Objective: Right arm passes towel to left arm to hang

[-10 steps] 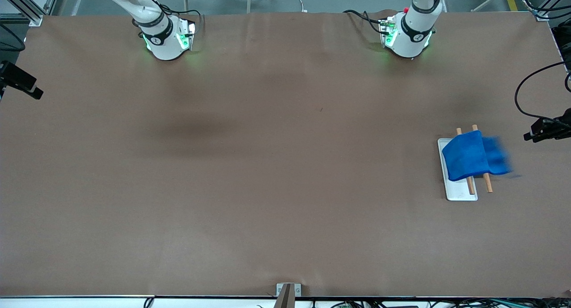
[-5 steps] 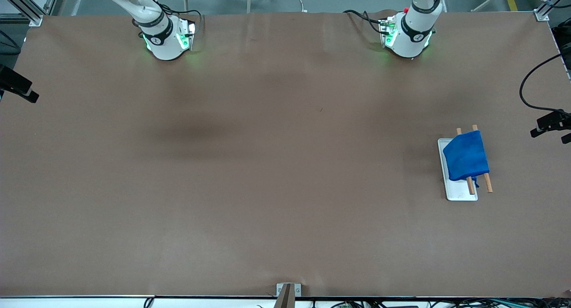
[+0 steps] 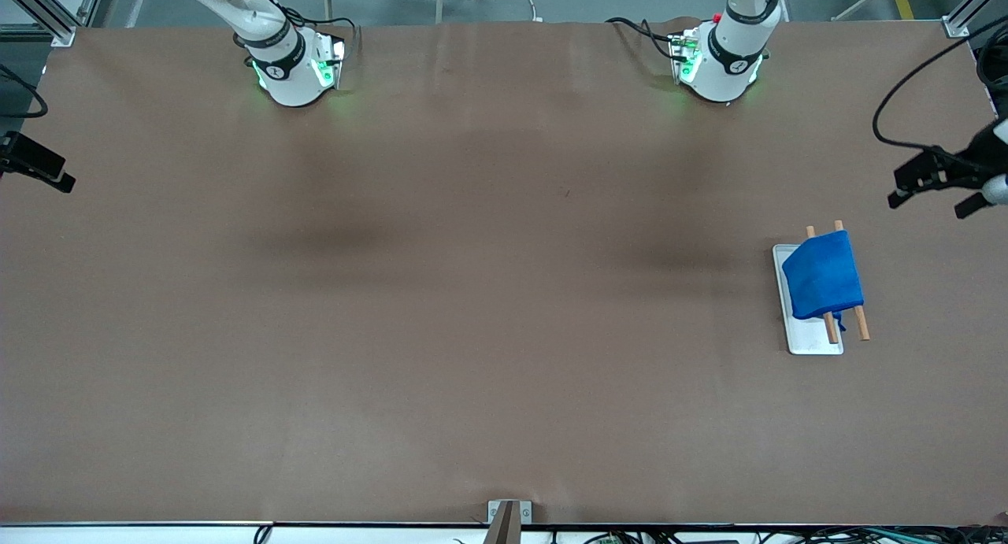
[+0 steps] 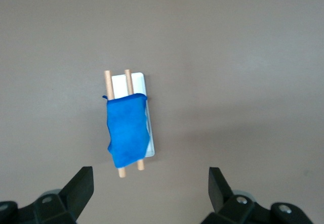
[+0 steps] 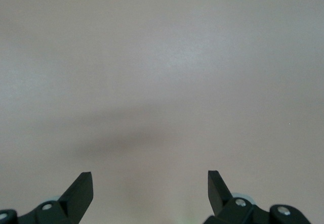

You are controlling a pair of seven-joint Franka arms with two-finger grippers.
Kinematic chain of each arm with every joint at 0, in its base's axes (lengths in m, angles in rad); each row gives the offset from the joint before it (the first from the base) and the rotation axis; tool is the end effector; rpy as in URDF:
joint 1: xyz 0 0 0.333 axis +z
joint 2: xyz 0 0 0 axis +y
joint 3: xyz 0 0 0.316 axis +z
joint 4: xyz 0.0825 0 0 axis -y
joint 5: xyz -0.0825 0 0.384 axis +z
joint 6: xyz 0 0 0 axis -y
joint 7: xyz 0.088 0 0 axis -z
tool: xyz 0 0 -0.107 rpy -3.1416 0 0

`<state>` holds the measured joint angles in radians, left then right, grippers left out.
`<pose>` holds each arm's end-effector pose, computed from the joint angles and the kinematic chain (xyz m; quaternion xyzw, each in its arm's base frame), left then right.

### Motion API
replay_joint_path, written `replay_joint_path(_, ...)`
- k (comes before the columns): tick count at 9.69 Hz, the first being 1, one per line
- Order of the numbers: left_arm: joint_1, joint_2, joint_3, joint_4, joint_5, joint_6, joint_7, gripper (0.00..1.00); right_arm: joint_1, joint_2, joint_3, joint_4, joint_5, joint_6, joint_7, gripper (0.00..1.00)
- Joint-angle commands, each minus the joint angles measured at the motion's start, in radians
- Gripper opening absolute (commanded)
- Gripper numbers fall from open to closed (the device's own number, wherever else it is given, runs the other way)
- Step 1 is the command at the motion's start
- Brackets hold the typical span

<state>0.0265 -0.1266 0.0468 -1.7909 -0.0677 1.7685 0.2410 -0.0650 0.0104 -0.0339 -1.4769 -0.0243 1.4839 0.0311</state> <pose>0.5296 0.0344 0.6061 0.9949 -0.0787 0.0570 0.0279 0.5462 -0.0569 0.6551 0.9977 -0.0660 -0.0021 0.0122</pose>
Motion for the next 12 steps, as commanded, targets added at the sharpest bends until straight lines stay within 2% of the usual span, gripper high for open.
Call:
replay_joint_path(1, 0.007, 0.115, -0.037, 0.236, 0.026, -0.198, -0.040, 1.00, 0.007, -0.013, -0.003, -0.006, -0.016, -0.008, -0.002, 1.00)
replay_joint_path(2, 0.001, 0.139, -0.050, 0.304, 0.038, -0.233, -0.063, 1.00, 0.004, -0.013, -0.003, -0.006, -0.011, -0.008, -0.002, 1.00)
replay_joint_path(3, 0.001, 0.142, -0.076, 0.330, 0.046, -0.257, -0.113, 1.00, 0.004, -0.013, -0.003, -0.006, -0.009, -0.008, -0.002, 1.00)
replay_joint_path(5, 0.010, 0.104, -0.117, 0.291, 0.046, -0.273, -0.205, 1.00, -0.003, -0.013, -0.003, -0.006, -0.008, -0.008, 0.003, 1.00)
replay_joint_path(7, 0.010, 0.078, -0.119, 0.260, 0.048, -0.274, -0.215, 1.00, -0.003, -0.013, -0.003, -0.006, -0.008, -0.007, 0.004, 1.00)
replay_joint_path(12, 0.012, 0.076, -0.117, 0.258, 0.046, -0.288, -0.213, 1.00, -0.003, -0.013, -0.004, -0.008, -0.003, -0.001, 0.004, 1.00)
